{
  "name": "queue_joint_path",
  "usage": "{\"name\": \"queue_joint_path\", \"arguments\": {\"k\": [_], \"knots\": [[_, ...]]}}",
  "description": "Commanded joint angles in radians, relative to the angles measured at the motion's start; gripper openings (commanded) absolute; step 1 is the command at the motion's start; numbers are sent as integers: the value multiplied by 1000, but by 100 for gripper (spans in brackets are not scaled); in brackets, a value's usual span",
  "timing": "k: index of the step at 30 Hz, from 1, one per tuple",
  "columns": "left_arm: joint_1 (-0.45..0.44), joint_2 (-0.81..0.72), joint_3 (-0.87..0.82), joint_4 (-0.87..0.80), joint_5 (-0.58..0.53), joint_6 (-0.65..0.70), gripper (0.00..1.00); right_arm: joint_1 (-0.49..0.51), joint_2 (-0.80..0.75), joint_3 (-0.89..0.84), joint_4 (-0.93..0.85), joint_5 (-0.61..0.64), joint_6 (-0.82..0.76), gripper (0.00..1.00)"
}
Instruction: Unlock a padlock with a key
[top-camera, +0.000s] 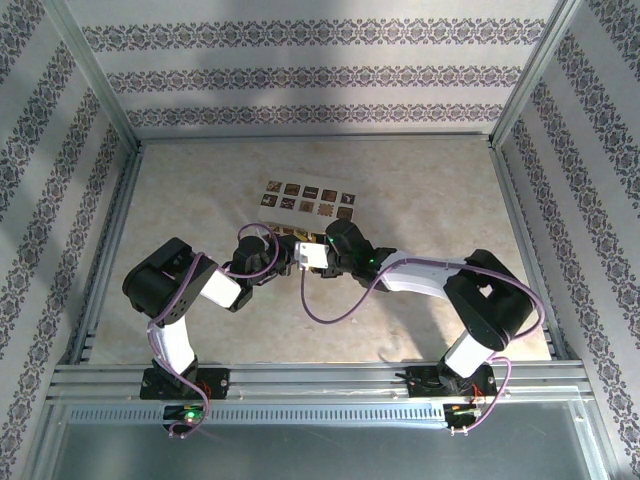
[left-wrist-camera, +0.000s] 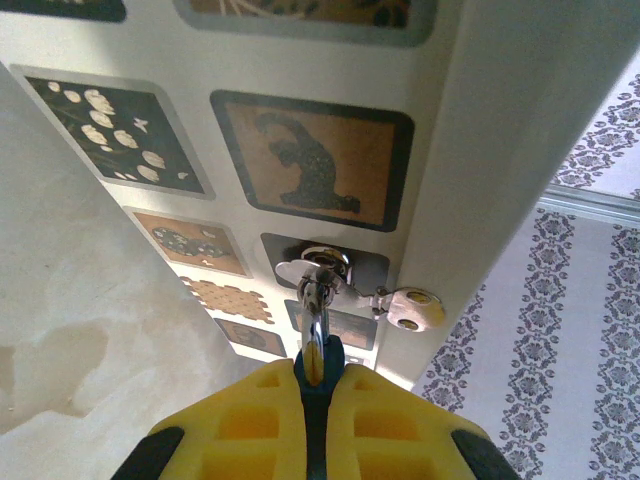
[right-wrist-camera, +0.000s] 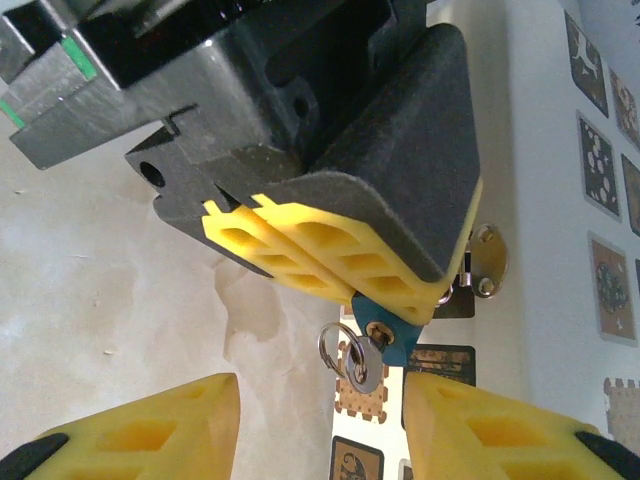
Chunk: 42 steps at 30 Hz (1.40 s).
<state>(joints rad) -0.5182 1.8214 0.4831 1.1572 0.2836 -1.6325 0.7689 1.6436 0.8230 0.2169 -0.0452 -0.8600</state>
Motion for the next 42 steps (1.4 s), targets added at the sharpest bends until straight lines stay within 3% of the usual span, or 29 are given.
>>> {"name": "queue_joint_path", "arguments": {"k": [1, 6, 31, 42], "knots": [[-18, -22, 32, 58, 8, -9, 0, 10, 17, 23, 32, 10, 22, 43], [-18, -22, 31, 61, 7, -9, 0, 12, 33, 24, 58, 22, 24, 41], [-19, -30, 11, 78, -6, -12, 0, 16, 56, -2, 154, 33, 94, 1], [-20, -30, 8, 78, -8, -14, 0, 18, 59, -6, 175, 38, 107, 0]]}}
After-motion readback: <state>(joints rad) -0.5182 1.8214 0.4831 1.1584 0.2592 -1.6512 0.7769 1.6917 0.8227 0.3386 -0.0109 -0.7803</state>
